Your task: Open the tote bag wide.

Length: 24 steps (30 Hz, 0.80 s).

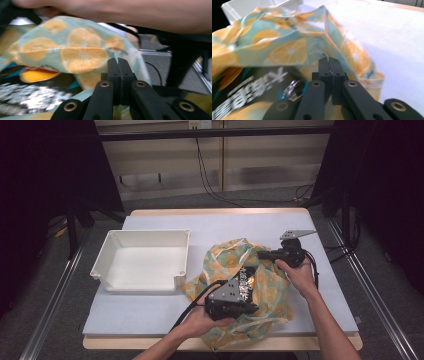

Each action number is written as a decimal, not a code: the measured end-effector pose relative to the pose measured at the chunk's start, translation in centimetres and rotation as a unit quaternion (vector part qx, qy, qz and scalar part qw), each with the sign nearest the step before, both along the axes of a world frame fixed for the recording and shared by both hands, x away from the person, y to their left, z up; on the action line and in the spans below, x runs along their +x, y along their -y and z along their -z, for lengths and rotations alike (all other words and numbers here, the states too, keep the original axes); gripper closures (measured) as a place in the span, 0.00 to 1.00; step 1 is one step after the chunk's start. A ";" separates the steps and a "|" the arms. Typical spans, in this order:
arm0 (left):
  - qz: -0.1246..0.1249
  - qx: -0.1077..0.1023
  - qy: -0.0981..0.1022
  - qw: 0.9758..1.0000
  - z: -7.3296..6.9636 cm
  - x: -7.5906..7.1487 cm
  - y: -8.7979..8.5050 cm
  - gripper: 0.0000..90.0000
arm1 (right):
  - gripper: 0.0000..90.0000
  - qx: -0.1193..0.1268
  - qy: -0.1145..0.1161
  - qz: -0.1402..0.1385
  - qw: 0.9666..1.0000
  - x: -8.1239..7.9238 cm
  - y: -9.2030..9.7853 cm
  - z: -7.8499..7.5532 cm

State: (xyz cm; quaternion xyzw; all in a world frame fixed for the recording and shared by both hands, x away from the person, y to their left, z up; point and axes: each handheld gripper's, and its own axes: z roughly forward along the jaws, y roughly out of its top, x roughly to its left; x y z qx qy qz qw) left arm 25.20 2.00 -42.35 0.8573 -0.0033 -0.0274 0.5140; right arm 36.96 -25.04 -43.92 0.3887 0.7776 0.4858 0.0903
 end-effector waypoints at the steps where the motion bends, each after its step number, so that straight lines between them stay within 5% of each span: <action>1: 0.008 0.001 -0.001 1.000 0.1 -0.4 0.0 1.00 | 1.00 0.002 -0.001 0.002 1.000 0.3 0.1 0.1; 7: 0.037 0.021 0.016 0.999 0.9 -2.5 0.3 1.00 | 1.00 0.013 -0.009 0.029 0.999 2.1 0.5 0.7; 12: 0.044 0.037 0.020 0.998 1.6 -2.7 0.4 1.00 | 1.00 0.014 -0.016 0.044 0.999 3.2 0.3 1.2; 24: 0.037 0.062 0.010 0.997 4.2 -2.4 1.5 1.00 | 0.99 -0.032 -0.028 0.043 0.998 4.3 -1.3 3.7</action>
